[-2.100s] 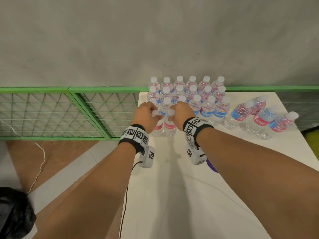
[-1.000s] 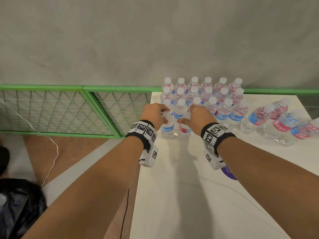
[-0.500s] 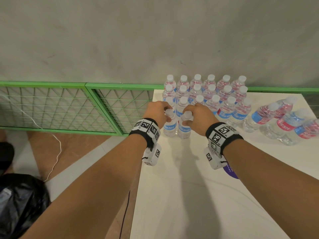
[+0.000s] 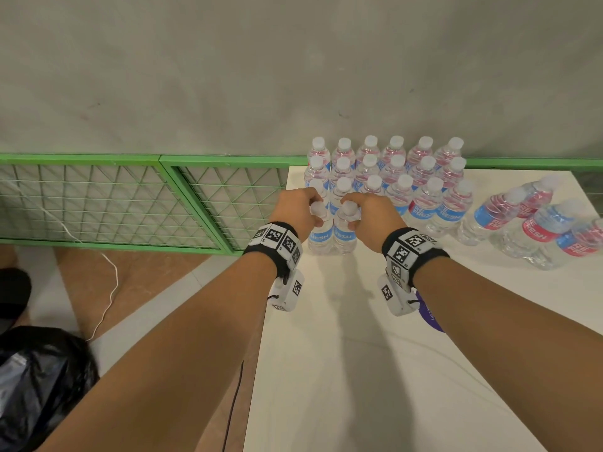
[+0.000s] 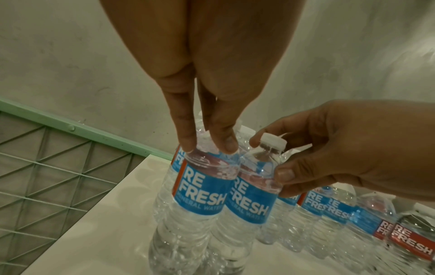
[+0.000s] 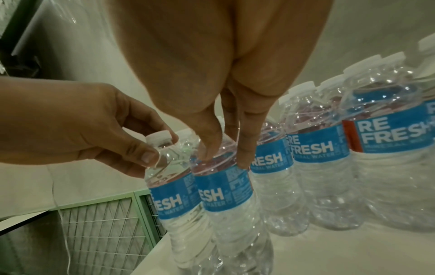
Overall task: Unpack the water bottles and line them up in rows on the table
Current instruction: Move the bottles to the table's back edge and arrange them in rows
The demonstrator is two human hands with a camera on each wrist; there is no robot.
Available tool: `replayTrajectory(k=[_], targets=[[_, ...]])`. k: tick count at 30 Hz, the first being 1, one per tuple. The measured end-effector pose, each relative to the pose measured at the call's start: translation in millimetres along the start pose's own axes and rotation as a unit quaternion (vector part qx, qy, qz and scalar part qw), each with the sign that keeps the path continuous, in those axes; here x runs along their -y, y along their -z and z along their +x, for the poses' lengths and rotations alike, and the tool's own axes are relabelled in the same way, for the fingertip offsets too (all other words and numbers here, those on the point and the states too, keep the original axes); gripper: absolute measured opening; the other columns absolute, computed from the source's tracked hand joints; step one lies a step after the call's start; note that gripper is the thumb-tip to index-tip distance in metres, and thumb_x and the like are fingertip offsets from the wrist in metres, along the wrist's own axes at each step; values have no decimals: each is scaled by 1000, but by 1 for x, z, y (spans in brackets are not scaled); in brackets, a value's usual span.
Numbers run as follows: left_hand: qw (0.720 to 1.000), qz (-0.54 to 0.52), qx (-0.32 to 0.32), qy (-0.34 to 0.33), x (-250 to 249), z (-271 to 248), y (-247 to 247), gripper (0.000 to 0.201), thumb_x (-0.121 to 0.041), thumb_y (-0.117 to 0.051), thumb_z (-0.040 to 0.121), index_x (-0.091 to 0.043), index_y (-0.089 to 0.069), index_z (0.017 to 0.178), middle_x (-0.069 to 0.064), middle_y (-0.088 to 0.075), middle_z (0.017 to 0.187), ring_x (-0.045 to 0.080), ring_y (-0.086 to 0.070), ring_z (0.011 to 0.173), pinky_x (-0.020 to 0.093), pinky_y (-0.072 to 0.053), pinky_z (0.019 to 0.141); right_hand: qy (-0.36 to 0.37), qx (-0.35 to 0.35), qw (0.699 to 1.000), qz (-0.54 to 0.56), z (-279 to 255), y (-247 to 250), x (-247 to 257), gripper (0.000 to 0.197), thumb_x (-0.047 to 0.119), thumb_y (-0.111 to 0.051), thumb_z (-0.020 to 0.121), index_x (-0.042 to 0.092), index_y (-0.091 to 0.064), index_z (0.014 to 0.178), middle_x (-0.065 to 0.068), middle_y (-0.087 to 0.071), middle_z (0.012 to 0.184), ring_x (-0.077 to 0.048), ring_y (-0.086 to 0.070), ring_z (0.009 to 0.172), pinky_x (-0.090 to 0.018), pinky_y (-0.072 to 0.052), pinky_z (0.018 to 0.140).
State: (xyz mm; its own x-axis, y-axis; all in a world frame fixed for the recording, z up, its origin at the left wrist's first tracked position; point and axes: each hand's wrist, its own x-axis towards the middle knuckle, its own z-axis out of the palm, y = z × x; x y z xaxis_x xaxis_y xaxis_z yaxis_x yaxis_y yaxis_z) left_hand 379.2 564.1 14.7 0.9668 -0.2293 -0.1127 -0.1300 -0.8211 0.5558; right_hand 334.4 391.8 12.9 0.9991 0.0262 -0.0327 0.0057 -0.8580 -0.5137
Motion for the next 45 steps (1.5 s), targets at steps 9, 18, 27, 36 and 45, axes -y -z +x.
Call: replayTrajectory(k=[9,18,27,36,45], targets=[[1000,2,-5,-4,1,-2,-2,38,-5,-78,76,-15,-64,110,5,-67,104,25,-64,89,35,-55,80,12,11,1000,-25,0,3,0,41,2,-65,82,10,-61,121,-14,-66,108,-31,-62,99,-40,-52,86],[988,-143,-52,27,12,-33,-26,69,-13,-75,81,-29,-45,142,0,-53,138,18,-57,118,37,-48,102,-23,11,998,65,-36,16,-26,71,20,-70,85,25,-35,147,-6,-48,141,-24,-50,125,-37,-43,103],[955,-139,-220,-140,-90,-75,-74,34,-5,-68,83,-21,-63,113,-2,-51,116,15,-53,105,33,-50,89,-59,-123,990,48,-136,98,-157,27,18,-71,84,23,-69,111,2,-61,114,-13,-58,101,-29,-48,93],[959,-160,55,-229,-272,-50,-196,37,-12,-68,85,-24,-60,119,-7,-47,122,11,-60,80,25,-52,80,-182,-171,967,-47,-167,202,-285,37,13,-67,84,18,-62,121,-11,-57,120,-31,-56,110,-32,-43,91],[979,5,99,-176,-354,-5,-253,75,-8,-57,90,-31,-19,151,-4,-17,158,25,-55,121,45,-53,90,-112,-2,994,4,-152,201,-346,69,21,-65,90,34,-28,147,3,-39,149,-19,-47,129,-28,-38,101]])
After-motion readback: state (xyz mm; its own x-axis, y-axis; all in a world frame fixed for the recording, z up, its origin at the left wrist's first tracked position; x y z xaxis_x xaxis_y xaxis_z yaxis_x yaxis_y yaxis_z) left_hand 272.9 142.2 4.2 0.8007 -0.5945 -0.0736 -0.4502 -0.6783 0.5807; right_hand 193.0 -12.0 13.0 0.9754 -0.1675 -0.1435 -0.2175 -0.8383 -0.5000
